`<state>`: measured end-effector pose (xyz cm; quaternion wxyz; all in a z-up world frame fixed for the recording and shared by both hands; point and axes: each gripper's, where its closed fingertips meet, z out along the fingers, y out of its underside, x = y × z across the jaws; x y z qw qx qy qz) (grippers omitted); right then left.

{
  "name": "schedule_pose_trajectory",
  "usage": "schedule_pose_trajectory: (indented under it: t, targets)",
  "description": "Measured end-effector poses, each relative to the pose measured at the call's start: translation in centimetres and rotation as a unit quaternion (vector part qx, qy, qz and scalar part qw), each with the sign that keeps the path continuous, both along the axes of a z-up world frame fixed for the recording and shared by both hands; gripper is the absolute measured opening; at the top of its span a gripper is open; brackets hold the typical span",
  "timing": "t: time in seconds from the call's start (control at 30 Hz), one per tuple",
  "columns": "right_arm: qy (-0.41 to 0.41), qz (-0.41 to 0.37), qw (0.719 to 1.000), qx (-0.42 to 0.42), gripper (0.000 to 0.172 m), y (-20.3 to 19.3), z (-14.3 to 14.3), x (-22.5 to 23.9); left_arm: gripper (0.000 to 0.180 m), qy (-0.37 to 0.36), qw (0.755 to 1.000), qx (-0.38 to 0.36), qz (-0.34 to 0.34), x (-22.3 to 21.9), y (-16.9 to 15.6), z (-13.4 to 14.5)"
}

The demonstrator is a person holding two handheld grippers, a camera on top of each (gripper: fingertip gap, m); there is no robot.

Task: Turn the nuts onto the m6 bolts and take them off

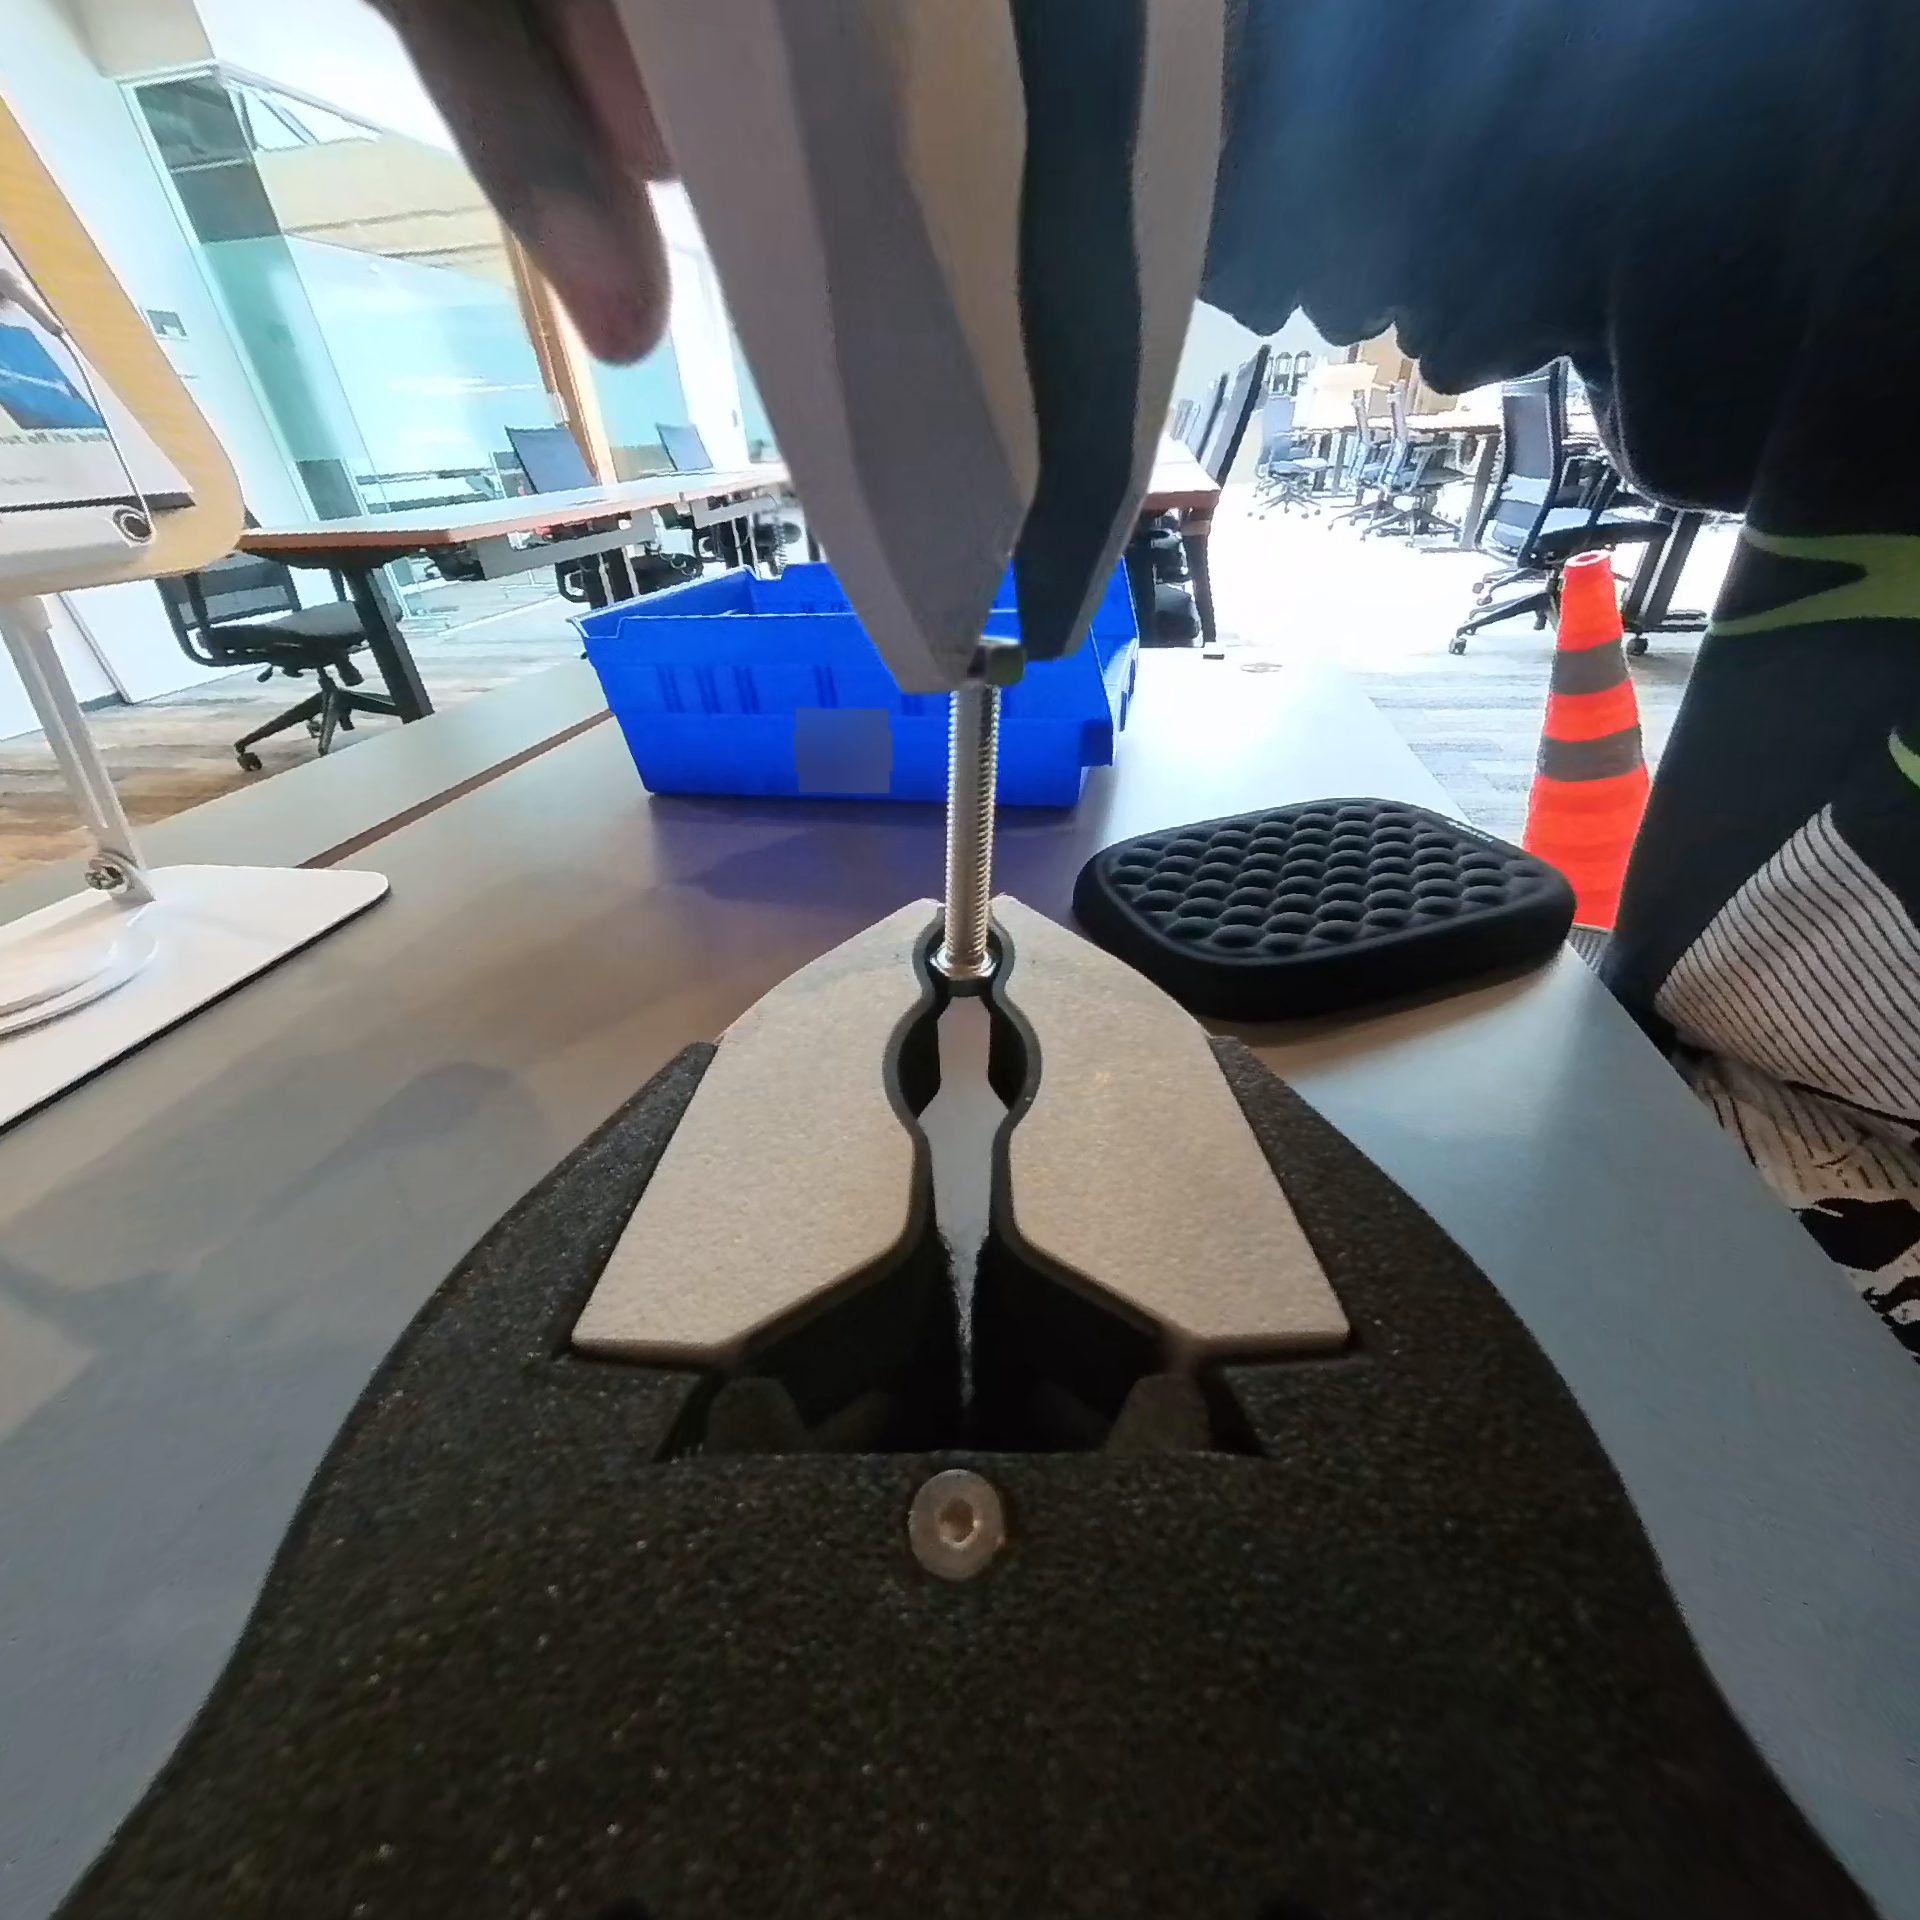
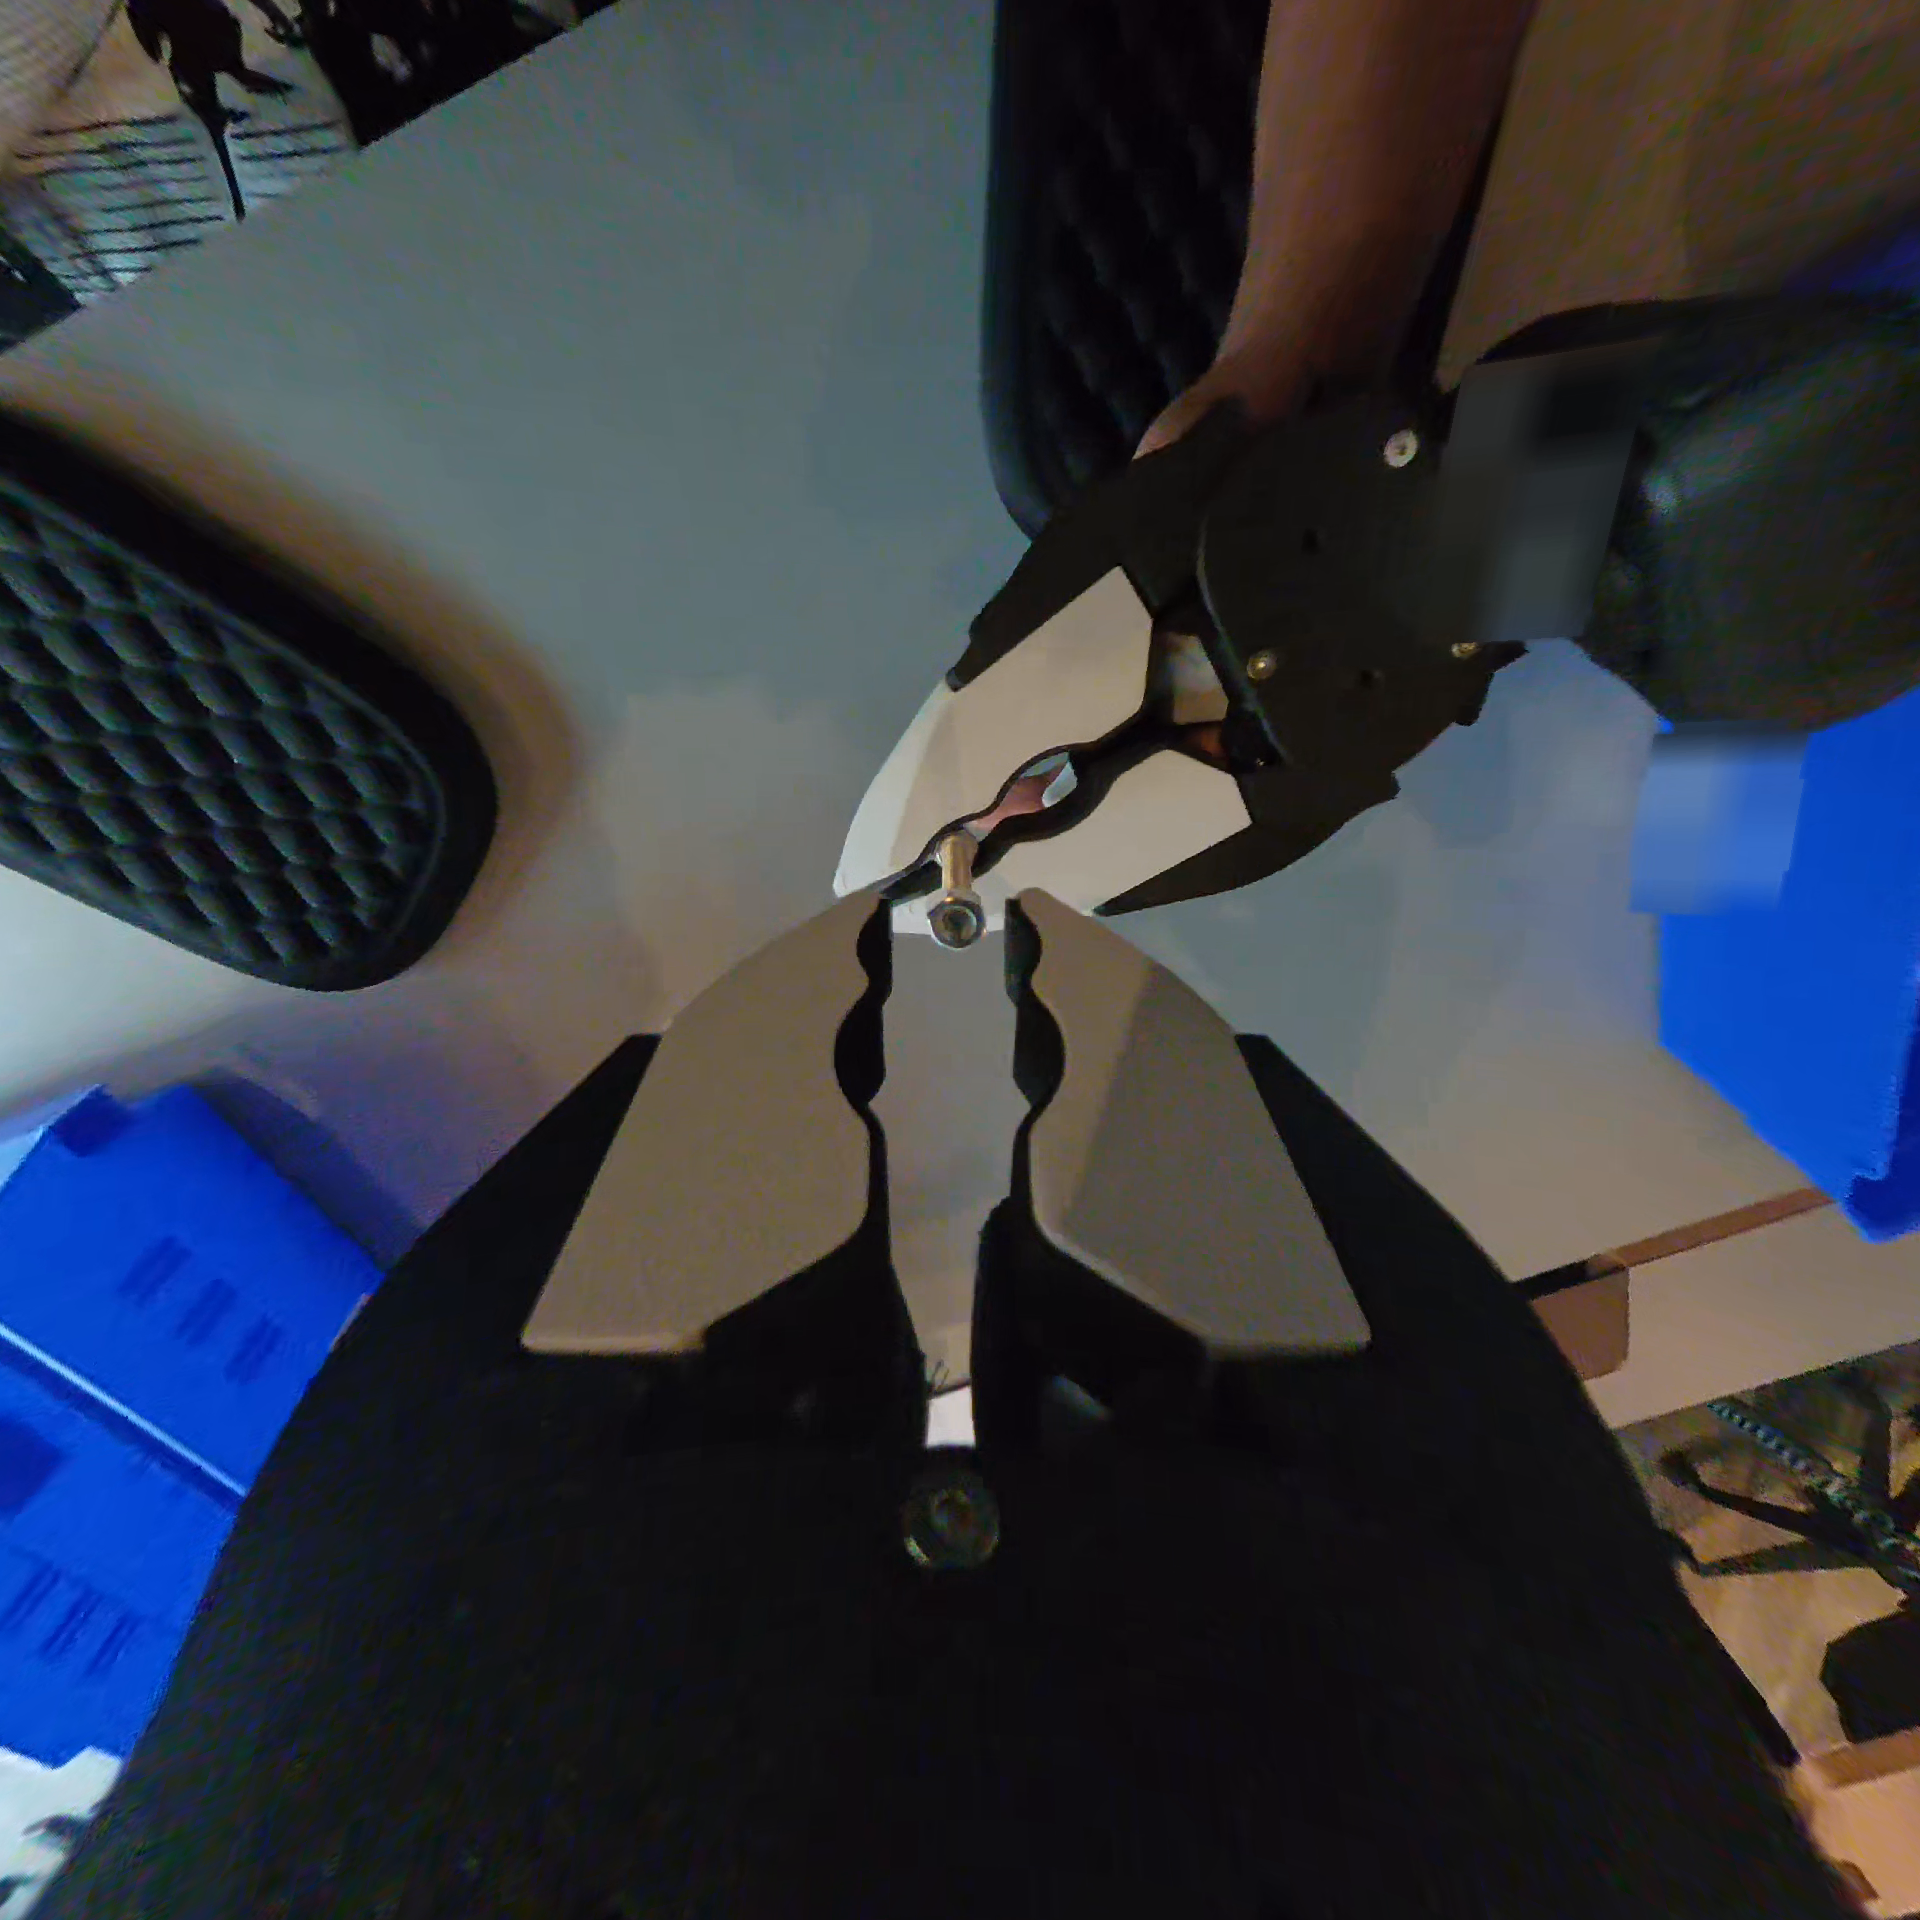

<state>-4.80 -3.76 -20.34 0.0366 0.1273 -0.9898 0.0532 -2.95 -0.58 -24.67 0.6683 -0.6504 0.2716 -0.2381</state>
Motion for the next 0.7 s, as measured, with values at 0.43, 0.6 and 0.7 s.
schedule_pose_trajectory:
  t: [0.43, 0.6, 0.7]
  targets:
    - [-0.029, -0.143, 0.989, 0.004, 0.01, 0.35, -0.4, -0.11, 0.004, 0.01, 1.0, 0.001, 0.018, -0.18, 0.22, -0.15]
    - [-0.03, -0.25, 0.968, 0.013, 0.01, 0.38, -0.56, 0.0, 0.004, 0.019, 1.0, -0.001, 0.022, -0.12, 0.32, -0.36]
    - [-0.016, -0.243, 0.97, 0.011, 0.033, 0.51, -0.21, 0.0, 0.004, 0.013, 1.0, 0.001, 0.018, -0.08, 0.2, -0.22]
